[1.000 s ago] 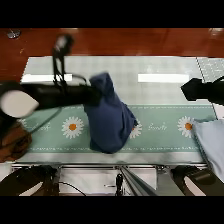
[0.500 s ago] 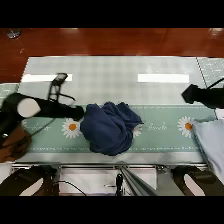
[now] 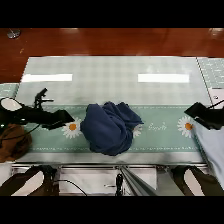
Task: Fold the shirts.
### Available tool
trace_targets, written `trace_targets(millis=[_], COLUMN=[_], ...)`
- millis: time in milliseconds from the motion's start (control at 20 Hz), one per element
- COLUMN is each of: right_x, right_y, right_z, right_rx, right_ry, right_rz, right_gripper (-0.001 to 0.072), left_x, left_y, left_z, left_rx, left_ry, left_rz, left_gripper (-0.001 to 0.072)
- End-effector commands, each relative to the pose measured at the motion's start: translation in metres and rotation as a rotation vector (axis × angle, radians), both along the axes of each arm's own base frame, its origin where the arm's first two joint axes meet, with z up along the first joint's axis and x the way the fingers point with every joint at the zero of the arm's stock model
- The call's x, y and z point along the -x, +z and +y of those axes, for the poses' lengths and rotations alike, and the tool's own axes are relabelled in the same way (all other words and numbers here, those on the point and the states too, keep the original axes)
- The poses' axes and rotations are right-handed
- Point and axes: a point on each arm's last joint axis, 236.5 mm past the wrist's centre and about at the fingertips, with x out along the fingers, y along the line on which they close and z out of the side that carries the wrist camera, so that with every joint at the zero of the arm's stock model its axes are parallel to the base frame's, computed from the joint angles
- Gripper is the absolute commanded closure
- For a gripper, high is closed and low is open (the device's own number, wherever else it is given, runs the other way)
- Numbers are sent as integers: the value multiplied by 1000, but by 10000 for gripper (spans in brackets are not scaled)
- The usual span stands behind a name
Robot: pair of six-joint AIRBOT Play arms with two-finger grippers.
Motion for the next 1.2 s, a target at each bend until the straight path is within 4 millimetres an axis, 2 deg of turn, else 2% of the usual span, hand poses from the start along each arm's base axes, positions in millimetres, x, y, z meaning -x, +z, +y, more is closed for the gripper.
trace_targets(millis=[0, 100, 150, 200, 250, 400, 500, 700, 850, 1050, 1100, 1150], right_x=[15, 34, 44, 53, 63, 91, 103, 119, 125, 105, 99, 96], right_y=[-28, -42, -47, -50, -52, -54, -56, -77, -90, -102, -102, -102], right_z=[60, 88, 102, 116, 131, 175, 209, 259, 277, 282, 286, 291], right_rx=[-89, -95, -110, -125, -141, -207, -286, -358, -382, -377, -391, -412], right_ry=[171, 274, 310, 346, 386, 498, 534, 612, 624, 576, 562, 553], right_rz=[33, 86, 115, 135, 155, 198, 231, 279, 298, 244, 225, 212], right_gripper=[89, 89, 89, 89, 89, 89, 89, 89, 90, 107, 136, 234], left_x=[3, 3, 1, -4, -10, -37, -50, -53, -52, -48, -48, -48], left_y=[-13, -27, -30, -30, -27, -6, 6, 12, 13, 14, 14, 14], left_z=[-50, -70, -78, -83, -86, -91, -92, -94, -94, -96, -96, -96], left_rx=[188, 186, 186, 182, 180, 188, 193, 198, 200, 208, 209, 208], left_ry=[-35, -46, -53, -67, -87, -104, -111, -124, -130, -141, -141, -141], left_rz=[41, 61, 60, 49, 14, -69, -108, -122, -118, -108, -108, -108], left_gripper=[11, 15, 67, 402, 668, 679, 679, 679, 679, 680, 679, 680])
